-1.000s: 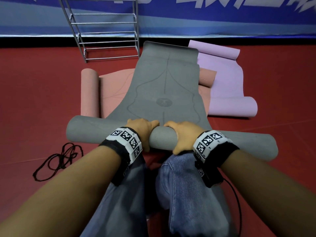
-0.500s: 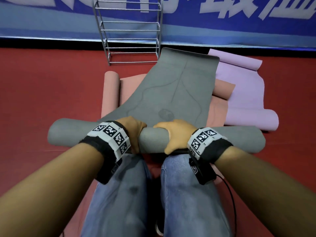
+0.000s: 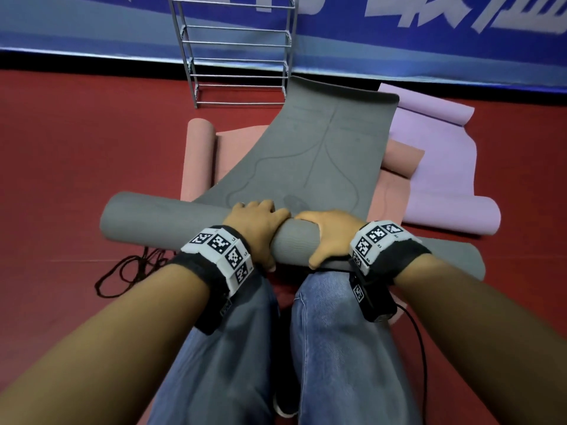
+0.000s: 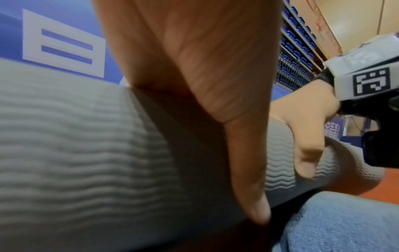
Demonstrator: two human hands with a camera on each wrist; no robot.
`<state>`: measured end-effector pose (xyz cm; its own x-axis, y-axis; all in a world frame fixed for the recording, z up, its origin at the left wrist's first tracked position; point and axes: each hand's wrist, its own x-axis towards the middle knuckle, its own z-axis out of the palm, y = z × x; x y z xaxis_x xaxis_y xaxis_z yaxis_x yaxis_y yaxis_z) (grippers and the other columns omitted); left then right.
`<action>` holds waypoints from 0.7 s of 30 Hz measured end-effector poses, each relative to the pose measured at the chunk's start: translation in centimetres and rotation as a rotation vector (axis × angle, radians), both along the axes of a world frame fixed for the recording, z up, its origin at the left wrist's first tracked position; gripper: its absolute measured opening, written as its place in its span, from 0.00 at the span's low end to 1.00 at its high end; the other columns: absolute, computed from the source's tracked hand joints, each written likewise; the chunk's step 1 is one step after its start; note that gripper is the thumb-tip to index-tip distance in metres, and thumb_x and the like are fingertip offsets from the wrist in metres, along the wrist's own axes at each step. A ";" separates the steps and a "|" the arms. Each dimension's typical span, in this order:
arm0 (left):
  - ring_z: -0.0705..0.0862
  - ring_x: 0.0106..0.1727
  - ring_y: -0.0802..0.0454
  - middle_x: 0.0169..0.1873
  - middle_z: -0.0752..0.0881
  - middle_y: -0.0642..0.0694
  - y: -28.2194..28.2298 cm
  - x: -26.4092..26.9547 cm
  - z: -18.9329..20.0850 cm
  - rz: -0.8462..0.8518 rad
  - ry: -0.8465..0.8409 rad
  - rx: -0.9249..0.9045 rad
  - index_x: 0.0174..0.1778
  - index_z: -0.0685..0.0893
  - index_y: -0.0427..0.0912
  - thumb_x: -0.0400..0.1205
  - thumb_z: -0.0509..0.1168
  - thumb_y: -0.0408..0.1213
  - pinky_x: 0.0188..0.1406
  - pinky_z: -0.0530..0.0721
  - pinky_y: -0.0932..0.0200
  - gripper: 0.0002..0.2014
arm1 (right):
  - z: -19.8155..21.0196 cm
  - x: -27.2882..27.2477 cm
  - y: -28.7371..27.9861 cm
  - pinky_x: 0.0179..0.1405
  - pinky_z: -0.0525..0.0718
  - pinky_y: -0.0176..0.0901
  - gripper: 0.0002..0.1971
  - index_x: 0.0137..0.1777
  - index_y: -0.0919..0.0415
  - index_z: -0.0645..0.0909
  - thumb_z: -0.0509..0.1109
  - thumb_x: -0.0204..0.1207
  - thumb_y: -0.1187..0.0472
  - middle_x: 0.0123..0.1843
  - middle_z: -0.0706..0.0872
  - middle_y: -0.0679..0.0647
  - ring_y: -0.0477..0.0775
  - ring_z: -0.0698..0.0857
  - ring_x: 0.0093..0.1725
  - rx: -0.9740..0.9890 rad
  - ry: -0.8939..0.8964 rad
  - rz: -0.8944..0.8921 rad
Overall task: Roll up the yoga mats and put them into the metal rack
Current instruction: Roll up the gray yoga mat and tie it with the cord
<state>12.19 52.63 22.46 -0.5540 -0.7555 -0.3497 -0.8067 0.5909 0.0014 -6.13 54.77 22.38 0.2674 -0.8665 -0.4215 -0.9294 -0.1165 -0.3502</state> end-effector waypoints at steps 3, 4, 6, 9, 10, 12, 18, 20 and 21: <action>0.82 0.59 0.43 0.58 0.82 0.46 -0.3 0.0 0.6 0.001 -0.003 0.060 0.69 0.69 0.53 0.59 0.82 0.54 0.51 0.78 0.50 0.44 | 0.3 0.4 -0.8 0.52 0.85 0.49 0.37 0.65 0.41 0.77 0.86 0.53 0.52 0.50 0.87 0.46 0.52 0.84 0.49 0.028 0.006 0.040; 0.84 0.55 0.44 0.55 0.84 0.47 -0.5 0.1 0.7 0.002 0.008 0.075 0.66 0.70 0.52 0.61 0.81 0.53 0.46 0.78 0.53 0.40 | 0.4 0.5 -1.0 0.53 0.84 0.49 0.36 0.64 0.42 0.78 0.86 0.54 0.52 0.50 0.87 0.46 0.52 0.84 0.50 0.042 0.008 0.055; 0.83 0.47 0.47 0.45 0.84 0.51 -1.0 0.2 1.4 0.023 0.023 0.135 0.60 0.72 0.52 0.61 0.81 0.50 0.41 0.75 0.57 0.35 | 1.1 0.4 -1.5 0.55 0.84 0.50 0.33 0.61 0.45 0.79 0.87 0.55 0.55 0.50 0.87 0.47 0.53 0.85 0.52 0.095 -0.002 0.076; 0.83 0.41 0.55 0.36 0.82 0.58 -2.2 -0.3 2.4 0.052 0.056 0.328 0.51 0.75 0.54 0.57 0.84 0.45 0.40 0.78 0.62 0.30 | 2.2 -0.4 -1.7 0.60 0.83 0.49 0.33 0.59 0.49 0.81 0.87 0.52 0.57 0.53 0.88 0.49 0.53 0.86 0.56 0.251 -0.081 0.050; 0.85 0.42 0.55 0.37 0.84 0.57 -2.3 -0.7 2.6 0.052 0.063 0.372 0.49 0.77 0.53 0.55 0.85 0.44 0.43 0.82 0.61 0.30 | 2.5 -0.6 -1.4 0.62 0.83 0.48 0.35 0.60 0.49 0.80 0.87 0.51 0.57 0.55 0.88 0.49 0.52 0.86 0.58 0.290 -0.107 0.043; 0.88 0.47 0.51 0.41 0.88 0.52 -2.2 -1.2 2.3 0.050 0.050 0.405 0.45 0.78 0.55 0.50 0.84 0.46 0.51 0.87 0.53 0.30 | 2.3 -0.9 -0.7 0.66 0.80 0.48 0.39 0.67 0.48 0.75 0.88 0.54 0.57 0.60 0.85 0.49 0.52 0.83 0.62 0.321 -0.115 0.022; 0.88 0.55 0.47 0.54 0.90 0.48 -1.9 -2.1 0.8 0.068 0.073 0.507 0.60 0.85 0.55 0.54 0.86 0.45 0.58 0.86 0.50 0.36 | 0.4 -1.0 2.0 0.69 0.76 0.51 0.55 0.80 0.43 0.60 0.87 0.54 0.49 0.69 0.75 0.53 0.55 0.77 0.66 0.088 -0.046 0.028; 0.88 0.53 0.50 0.54 0.90 0.48 -2.0 -1.9 0.5 0.093 0.054 0.534 0.61 0.84 0.50 0.55 0.87 0.46 0.58 0.86 0.51 0.37 | -0.2 -0.5 2.5 0.64 0.80 0.53 0.59 0.80 0.41 0.56 0.88 0.50 0.45 0.65 0.76 0.54 0.57 0.79 0.62 0.014 0.041 0.046; 0.90 0.51 0.50 0.50 0.91 0.49 -2.1 -1.7 0.4 0.092 0.067 0.584 0.56 0.86 0.53 0.46 0.88 0.49 0.58 0.87 0.47 0.40 | -0.5 -0.2 2.7 0.61 0.82 0.54 0.61 0.79 0.41 0.55 0.88 0.48 0.44 0.63 0.77 0.54 0.58 0.80 0.59 -0.009 0.080 0.051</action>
<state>10.45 50.48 22.84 -0.5308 -0.4948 -0.6880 -0.8414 0.4048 0.3581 -6.35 57.51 21.90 0.2773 -0.8562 -0.4359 -0.9471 -0.1671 -0.2741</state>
